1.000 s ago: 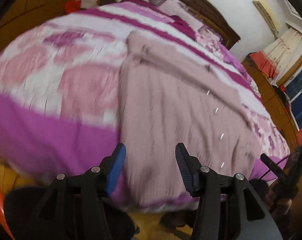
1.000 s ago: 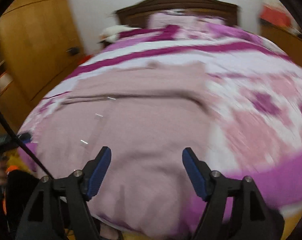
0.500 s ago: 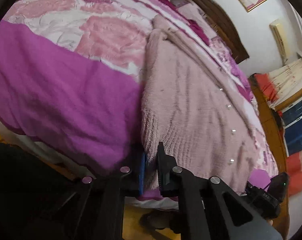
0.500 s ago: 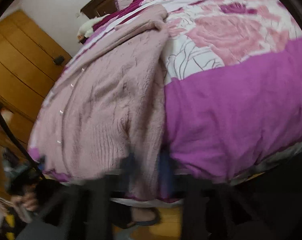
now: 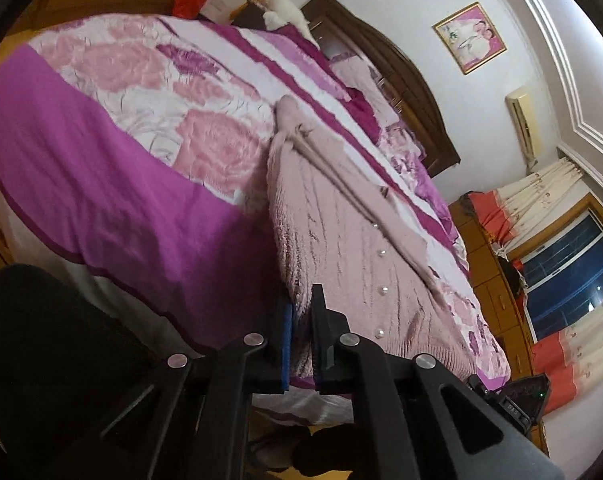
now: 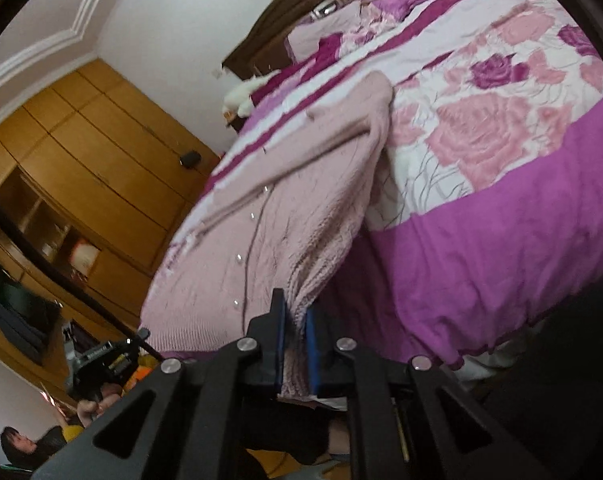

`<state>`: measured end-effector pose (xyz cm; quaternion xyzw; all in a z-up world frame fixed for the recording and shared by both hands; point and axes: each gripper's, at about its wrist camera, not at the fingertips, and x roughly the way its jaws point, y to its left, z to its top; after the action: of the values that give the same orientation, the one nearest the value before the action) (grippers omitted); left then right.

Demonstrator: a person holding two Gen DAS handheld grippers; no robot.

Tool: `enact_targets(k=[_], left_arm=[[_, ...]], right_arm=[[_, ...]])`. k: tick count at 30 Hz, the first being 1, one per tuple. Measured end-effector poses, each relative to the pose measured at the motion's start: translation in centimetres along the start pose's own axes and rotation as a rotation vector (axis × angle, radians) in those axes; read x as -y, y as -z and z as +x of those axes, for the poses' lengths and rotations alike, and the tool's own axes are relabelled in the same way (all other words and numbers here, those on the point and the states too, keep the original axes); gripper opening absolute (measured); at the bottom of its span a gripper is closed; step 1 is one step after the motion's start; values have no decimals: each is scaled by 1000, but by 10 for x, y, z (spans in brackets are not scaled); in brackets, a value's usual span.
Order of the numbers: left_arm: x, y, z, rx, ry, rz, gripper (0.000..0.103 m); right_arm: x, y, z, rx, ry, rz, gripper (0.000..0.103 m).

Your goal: Fold small clothes

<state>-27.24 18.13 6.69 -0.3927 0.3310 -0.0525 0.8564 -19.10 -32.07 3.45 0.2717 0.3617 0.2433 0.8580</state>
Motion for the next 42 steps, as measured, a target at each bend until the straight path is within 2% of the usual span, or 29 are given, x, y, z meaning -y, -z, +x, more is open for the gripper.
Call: enact_targets(k=[11, 16, 21, 24, 27, 32, 37, 42], left_arm=[[9, 28, -53, -28, 4, 15, 0], [18, 37, -87, -12, 7, 48, 0], [32, 41, -114, 24, 17, 95, 0], [41, 42, -117, 54, 31, 141, 0], [52, 26, -95, 50, 19, 156, 0], [74, -19, -59, 70, -17, 196, 0], [84, -62, -37, 119, -17, 175, 0], [91, -102, -13, 152, -8, 135, 0]], right_arm=[[-17, 26, -66, 60, 21, -29, 8], [-25, 41, -105, 109, 8, -31, 8], [-29, 50, -125, 104, 15, -29, 8], [-31, 49, -134, 106, 30, -36, 8], [-30, 33, -132, 121, 14, -43, 8], [-32, -9, -113, 118, 41, -96, 8], [-30, -53, -93, 188, 37, -111, 9], [-31, -99, -60, 207, 29, -130, 9]])
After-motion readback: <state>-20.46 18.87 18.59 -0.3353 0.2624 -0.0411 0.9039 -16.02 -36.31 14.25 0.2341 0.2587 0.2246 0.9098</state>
